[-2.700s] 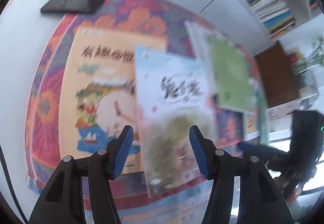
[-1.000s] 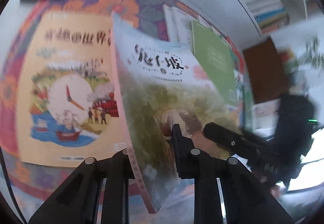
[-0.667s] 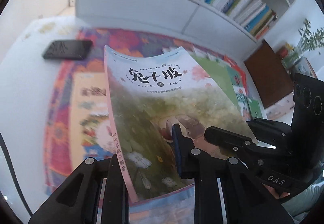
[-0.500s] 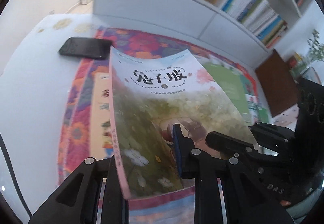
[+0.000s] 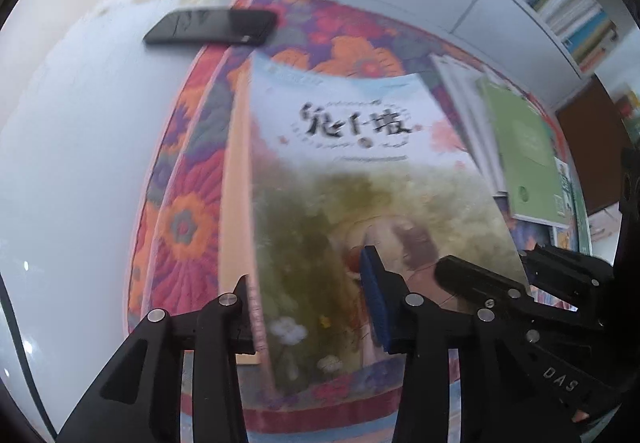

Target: Organize books

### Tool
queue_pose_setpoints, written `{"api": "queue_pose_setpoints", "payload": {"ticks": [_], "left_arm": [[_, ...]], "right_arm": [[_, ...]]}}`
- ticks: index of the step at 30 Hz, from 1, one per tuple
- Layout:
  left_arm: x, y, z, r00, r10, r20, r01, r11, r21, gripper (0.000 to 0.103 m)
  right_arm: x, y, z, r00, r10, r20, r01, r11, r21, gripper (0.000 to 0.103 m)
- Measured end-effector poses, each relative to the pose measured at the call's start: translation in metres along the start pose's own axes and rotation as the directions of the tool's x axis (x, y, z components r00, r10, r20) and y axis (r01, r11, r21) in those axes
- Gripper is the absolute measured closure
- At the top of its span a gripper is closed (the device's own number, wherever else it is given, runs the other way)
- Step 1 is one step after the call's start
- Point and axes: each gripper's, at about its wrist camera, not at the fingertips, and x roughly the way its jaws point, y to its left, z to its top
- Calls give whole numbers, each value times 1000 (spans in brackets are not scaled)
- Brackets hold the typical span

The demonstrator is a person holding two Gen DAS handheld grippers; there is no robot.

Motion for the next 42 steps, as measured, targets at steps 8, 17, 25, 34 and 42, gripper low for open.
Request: {"api": "queue_pose_setpoints", "payload": {"ticks": [8, 17, 25, 34, 42], "left_arm": [[10, 20, -8, 995, 98, -33, -98, 995, -14, 65], [-15, 27, -17, 958, 287, 29, -287, 958, 7, 65], [-32, -67, 21, 993, 73, 89, -85, 986, 141, 56], [52, -219, 59, 988, -138, -63, 147, 974, 173, 37], [103, -244, 61, 997, -6, -71, 12, 997, 73, 60]], "right_arm": [[20, 2, -2, 999, -11, -54, 12, 1000, 11, 81], [9, -11, -22, 987, -4, -158, 10, 999, 40, 62], [-87, -119, -50, 997, -81, -8, 79, 942, 327, 52], [-154, -242, -42, 958, -261, 116, 167, 841, 515, 52], [-131, -292, -41, 976, -200, 90, 132, 863, 488, 69]]}}
